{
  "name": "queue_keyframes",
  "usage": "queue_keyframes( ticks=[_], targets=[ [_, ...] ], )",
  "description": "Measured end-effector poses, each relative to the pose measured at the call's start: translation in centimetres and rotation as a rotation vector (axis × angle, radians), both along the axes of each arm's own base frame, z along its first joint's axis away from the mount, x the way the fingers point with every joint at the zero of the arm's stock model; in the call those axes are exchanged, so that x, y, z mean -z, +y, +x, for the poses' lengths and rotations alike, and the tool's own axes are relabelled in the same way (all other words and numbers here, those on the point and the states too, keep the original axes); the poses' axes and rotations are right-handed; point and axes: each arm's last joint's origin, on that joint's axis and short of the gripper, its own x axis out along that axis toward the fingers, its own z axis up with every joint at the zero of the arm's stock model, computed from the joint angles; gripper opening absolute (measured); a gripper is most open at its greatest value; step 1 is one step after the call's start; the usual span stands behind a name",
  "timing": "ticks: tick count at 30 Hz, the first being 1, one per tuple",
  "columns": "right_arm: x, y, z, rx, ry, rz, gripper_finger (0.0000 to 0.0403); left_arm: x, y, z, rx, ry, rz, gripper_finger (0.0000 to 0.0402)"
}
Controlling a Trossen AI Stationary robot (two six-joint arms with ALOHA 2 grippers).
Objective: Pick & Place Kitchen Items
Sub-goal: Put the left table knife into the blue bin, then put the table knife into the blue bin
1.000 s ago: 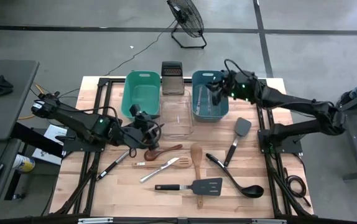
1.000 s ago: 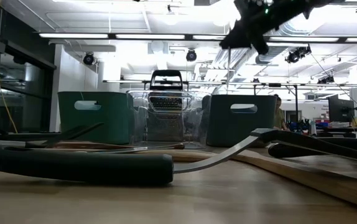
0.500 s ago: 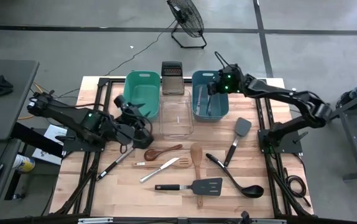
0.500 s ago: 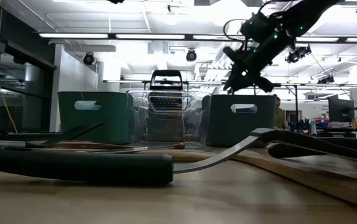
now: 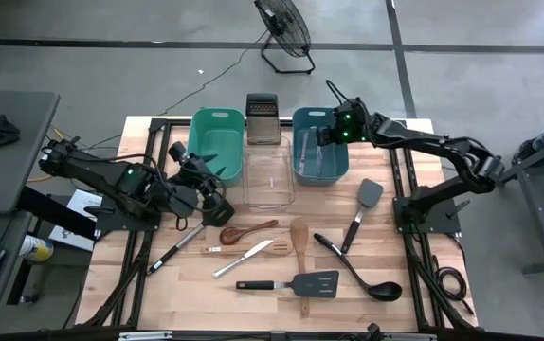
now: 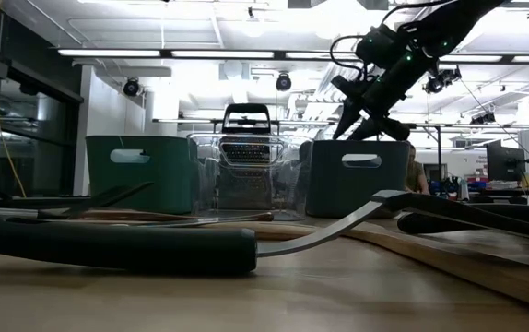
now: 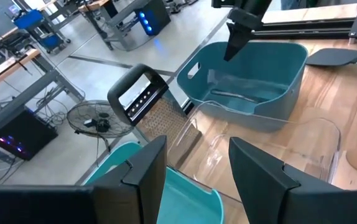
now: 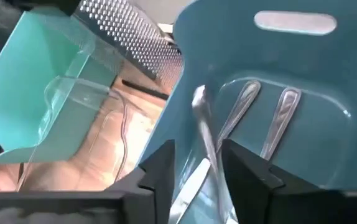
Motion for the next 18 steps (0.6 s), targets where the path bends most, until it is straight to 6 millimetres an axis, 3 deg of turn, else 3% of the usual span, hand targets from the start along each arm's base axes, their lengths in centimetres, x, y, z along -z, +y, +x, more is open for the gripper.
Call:
queue_keyframes(
  ticks=[7, 18],
  targets=[
    [-0.6, 0.2, -0.3, 0.023, -0.031, 0.014, 0.0151, -0.3, 0.2, -0.5, 0.015, -0.002, -0.014, 0.0171],
    [-5.5, 2.6, -3.0, -0.012, -0.159, -0.097, 0.0139, -0.2, 0.1, -1.1, 0.125, 0.036, -0.113, 0.0171]
  ],
)
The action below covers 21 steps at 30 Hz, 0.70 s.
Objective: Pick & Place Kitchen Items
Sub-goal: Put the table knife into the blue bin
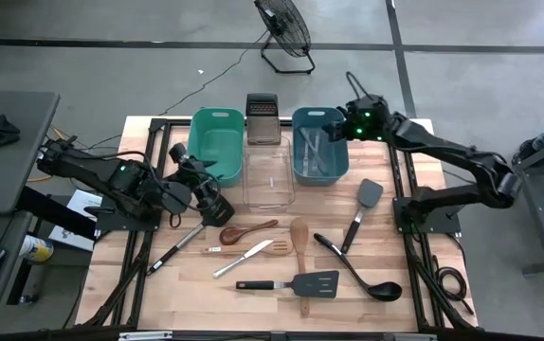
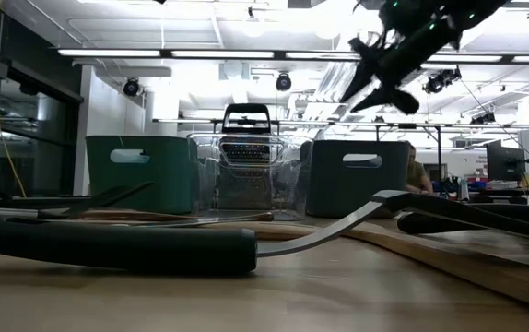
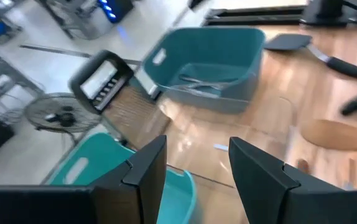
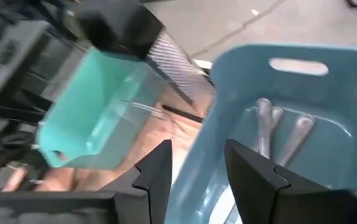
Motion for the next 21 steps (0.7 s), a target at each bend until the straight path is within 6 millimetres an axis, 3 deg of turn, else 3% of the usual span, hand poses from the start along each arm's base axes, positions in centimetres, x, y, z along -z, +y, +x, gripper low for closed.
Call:
queue_keyframes(
  ticks=[7, 14, 21],
  targets=[
    [-2.6, 3.2, -1.6, -0.096, -0.075, -0.036, 0.0146, 1.5, -0.4, 0.6, 0.052, 0.039, -0.127, 0.0171],
    [-3.8, 6.7, -2.6, -0.233, -0.080, -0.076, 0.0146, 3.2, -0.3, 2.4, -0.021, 0.040, -0.350, 0.0173],
    [-4.2, 9.4, -3.3, -0.350, -0.073, -0.079, 0.0146, 6.7, -1.3, 6.0, -0.081, 0.158, -0.691, 0.0230]
  ],
)
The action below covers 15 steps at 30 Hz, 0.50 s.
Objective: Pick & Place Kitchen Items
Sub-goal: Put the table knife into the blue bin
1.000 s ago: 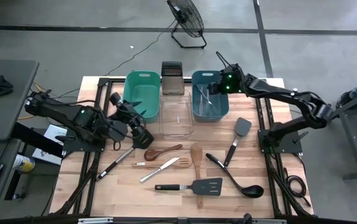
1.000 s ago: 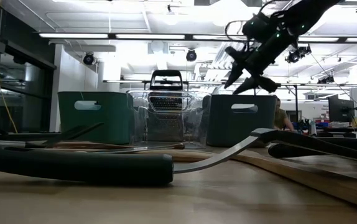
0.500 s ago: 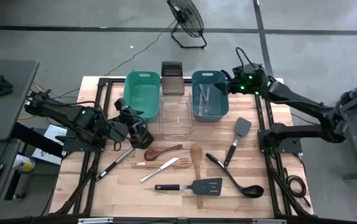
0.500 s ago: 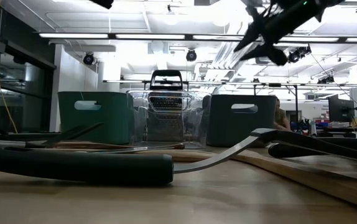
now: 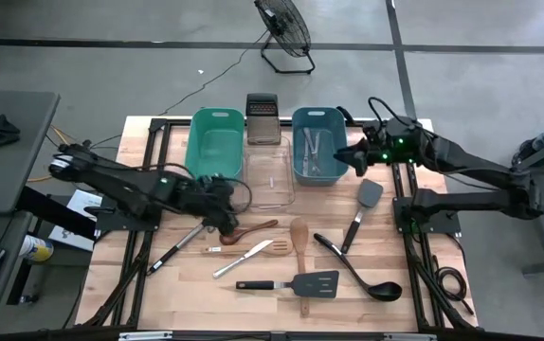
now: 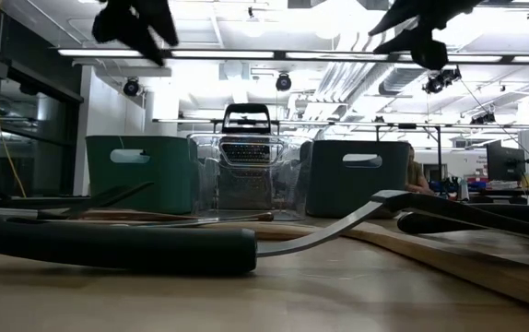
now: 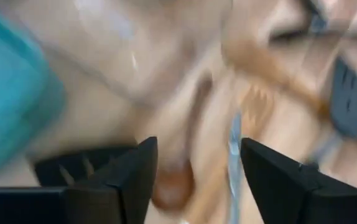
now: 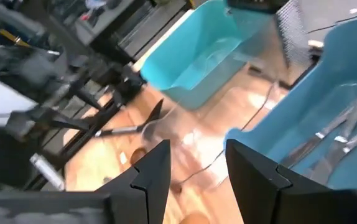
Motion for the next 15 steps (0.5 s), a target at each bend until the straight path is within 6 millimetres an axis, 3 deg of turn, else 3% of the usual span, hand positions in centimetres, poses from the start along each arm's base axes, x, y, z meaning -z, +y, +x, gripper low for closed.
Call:
queue_keyframes(
  ticks=[7, 15],
  targets=[
    [0.1, 1.5, -0.1, -0.090, 0.025, -0.014, 0.0146, 5.1, -2.1, 3.5, -0.009, 0.228, -0.315, 0.0248],
    [0.2, 2.3, 0.0, -0.138, 0.038, -0.018, 0.0146, 9.1, -4.0, 5.8, 0.016, 0.334, -0.424, 0.0244]
  ],
)
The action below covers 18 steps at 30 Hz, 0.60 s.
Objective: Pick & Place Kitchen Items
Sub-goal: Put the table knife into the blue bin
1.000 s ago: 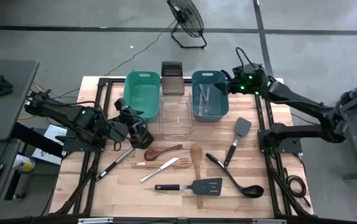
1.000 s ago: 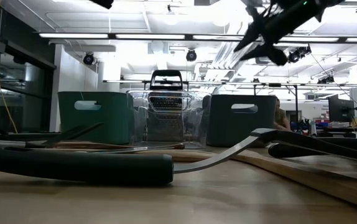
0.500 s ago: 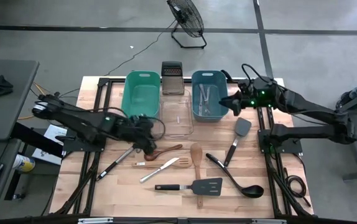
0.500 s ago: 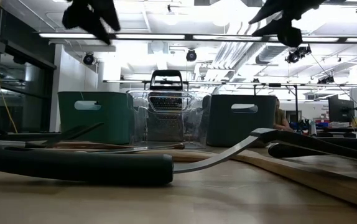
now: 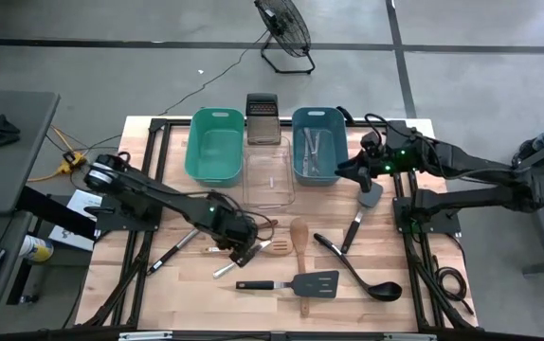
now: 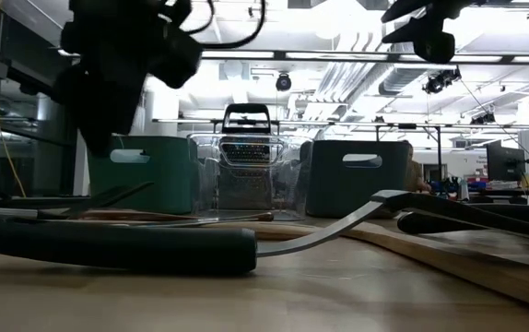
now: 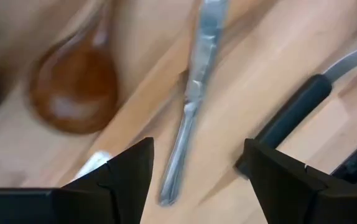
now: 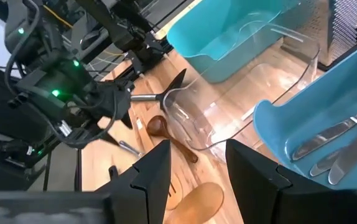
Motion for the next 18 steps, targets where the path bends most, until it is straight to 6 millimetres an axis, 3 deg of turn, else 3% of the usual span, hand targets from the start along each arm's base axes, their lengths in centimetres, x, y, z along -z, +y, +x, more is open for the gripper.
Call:
queue_keyframes(
  ticks=[18],
  targets=[
    [0.4, 0.2, -0.2, -0.028, 0.053, -0.024, 0.0146, 3.4, -2.3, 1.1, 0.007, 0.043, 0.031, 0.0244]
  ],
)
